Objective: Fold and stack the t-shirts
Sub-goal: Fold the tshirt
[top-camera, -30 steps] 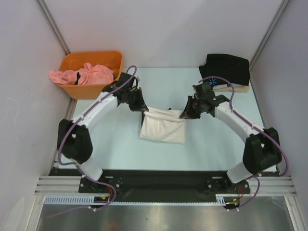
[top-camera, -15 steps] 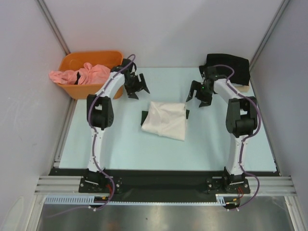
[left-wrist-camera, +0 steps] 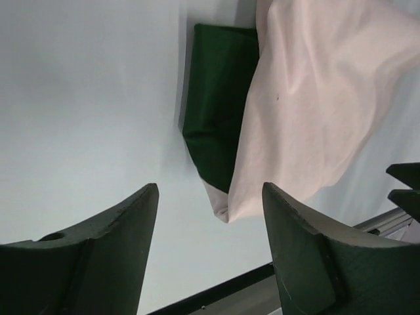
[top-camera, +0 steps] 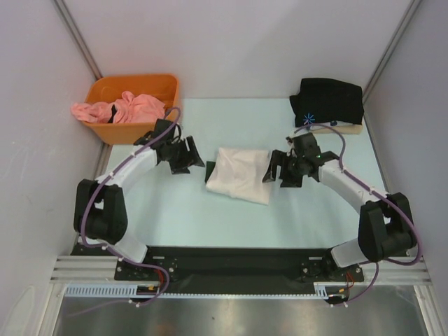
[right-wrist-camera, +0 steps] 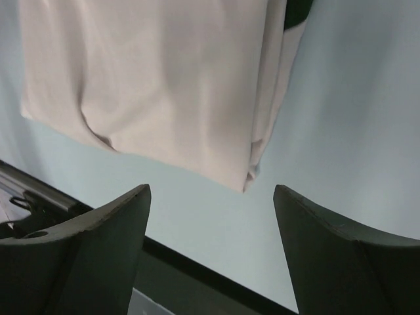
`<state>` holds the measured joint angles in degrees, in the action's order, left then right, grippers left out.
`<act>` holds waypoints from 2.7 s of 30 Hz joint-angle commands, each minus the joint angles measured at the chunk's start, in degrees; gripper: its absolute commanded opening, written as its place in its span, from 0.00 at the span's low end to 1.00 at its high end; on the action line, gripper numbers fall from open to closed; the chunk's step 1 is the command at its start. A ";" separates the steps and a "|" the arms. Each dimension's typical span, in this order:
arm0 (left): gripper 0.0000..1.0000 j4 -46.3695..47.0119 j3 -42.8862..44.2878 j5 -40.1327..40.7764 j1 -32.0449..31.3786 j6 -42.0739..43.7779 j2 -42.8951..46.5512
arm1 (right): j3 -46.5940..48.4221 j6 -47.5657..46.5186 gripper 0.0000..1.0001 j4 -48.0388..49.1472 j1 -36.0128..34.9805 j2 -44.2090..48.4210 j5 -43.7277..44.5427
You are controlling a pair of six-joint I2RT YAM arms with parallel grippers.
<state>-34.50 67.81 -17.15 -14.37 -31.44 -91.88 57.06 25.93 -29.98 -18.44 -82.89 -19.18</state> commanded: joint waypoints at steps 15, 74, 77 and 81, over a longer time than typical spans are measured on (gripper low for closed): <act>0.52 17.01 -13.41 -1.05 -9.89 -4.07 1.52 | -9.42 4.39 0.61 12.39 -6.88 -6.31 0.64; 0.64 -4.16 -8.31 9.41 -15.60 6.04 20.84 | -9.06 0.52 1.00 23.72 6.22 -5.51 -10.52; 0.66 -9.34 -7.43 12.57 -15.42 7.88 26.73 | -9.68 0.52 1.00 28.65 7.54 -11.65 -14.56; 0.66 -14.53 -8.04 15.65 -14.99 10.34 33.06 | -10.65 1.83 0.99 36.02 7.01 -18.08 -17.64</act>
<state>-42.65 58.74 -5.34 -29.80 -24.80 -62.13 47.90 28.71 -1.15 -10.87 -97.12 -33.76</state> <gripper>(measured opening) 0.659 0.991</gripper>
